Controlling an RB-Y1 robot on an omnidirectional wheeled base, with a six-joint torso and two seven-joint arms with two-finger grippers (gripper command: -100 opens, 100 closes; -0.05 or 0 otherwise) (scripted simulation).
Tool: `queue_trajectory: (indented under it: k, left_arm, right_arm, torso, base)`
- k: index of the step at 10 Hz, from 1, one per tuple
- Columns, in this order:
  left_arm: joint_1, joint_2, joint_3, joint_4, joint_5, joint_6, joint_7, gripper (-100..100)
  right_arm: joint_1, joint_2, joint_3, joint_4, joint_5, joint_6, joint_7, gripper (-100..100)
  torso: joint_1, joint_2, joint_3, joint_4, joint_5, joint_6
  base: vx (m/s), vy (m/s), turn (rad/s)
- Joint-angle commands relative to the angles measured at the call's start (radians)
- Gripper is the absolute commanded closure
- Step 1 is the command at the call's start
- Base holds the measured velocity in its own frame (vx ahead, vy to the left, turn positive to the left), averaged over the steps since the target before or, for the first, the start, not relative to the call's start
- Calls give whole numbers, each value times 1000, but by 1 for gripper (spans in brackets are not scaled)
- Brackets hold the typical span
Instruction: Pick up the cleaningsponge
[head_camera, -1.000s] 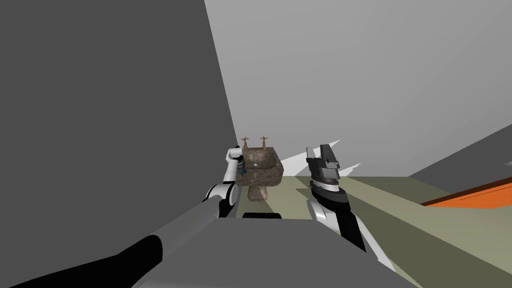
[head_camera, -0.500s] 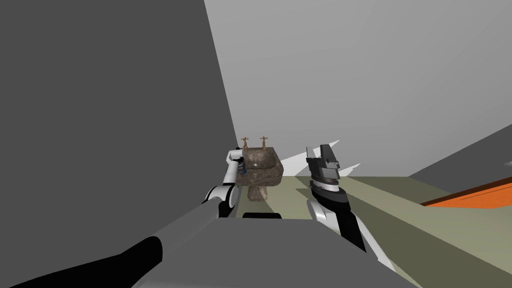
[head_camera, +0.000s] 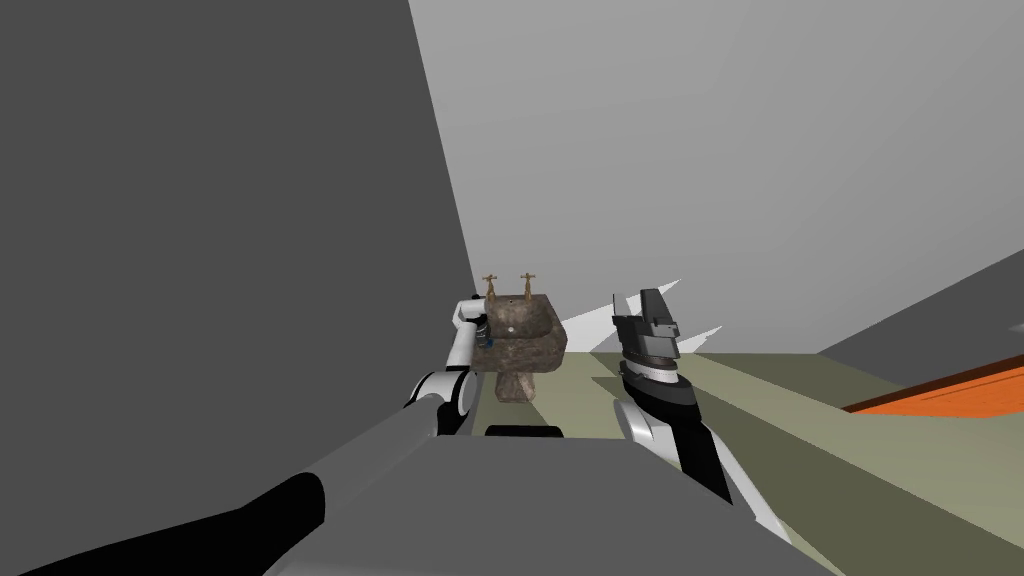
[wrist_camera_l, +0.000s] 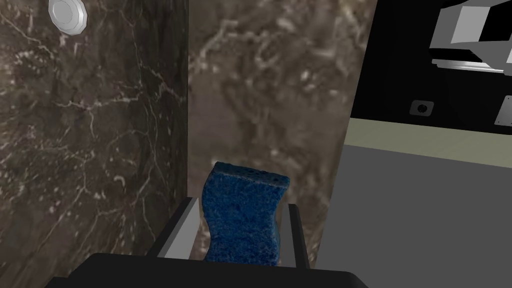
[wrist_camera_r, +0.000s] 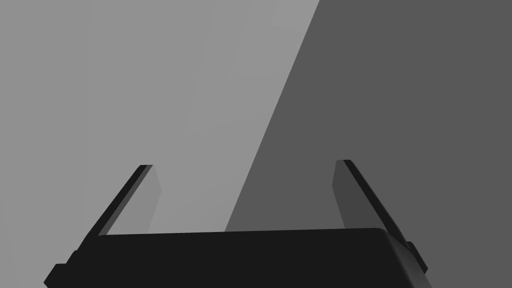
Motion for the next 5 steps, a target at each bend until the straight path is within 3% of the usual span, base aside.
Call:
queue_trajectory:
  k: [1,3,4,5]
  left_arm:
    - [-20,2,5,-14,-2,33,1,100]
    - [-31,4,8,-33,-4,64,1,100]
    - [-29,2,6,-26,-4,51,3,100]
    - [-30,2,6,-28,-4,55,3,0]
  right_arm:
    - [0,0,0,0,0,0,0,0]
    - [0,0,0,0,0,0,0,0]
    - [0,0,0,0,0,0,0,0]
    - [0,0,0,0,0,0,0,0]
  torso:
    - [0,0,0,0,0,0]
    - [0,0,0,0,0,0]
    - [0,0,0,0,0,0]
    - [0,0,0,0,0,0]
  base:
    - [0,0,0]
    - [1,3,-3]
    - [0,0,0]
    - [0,0,0]
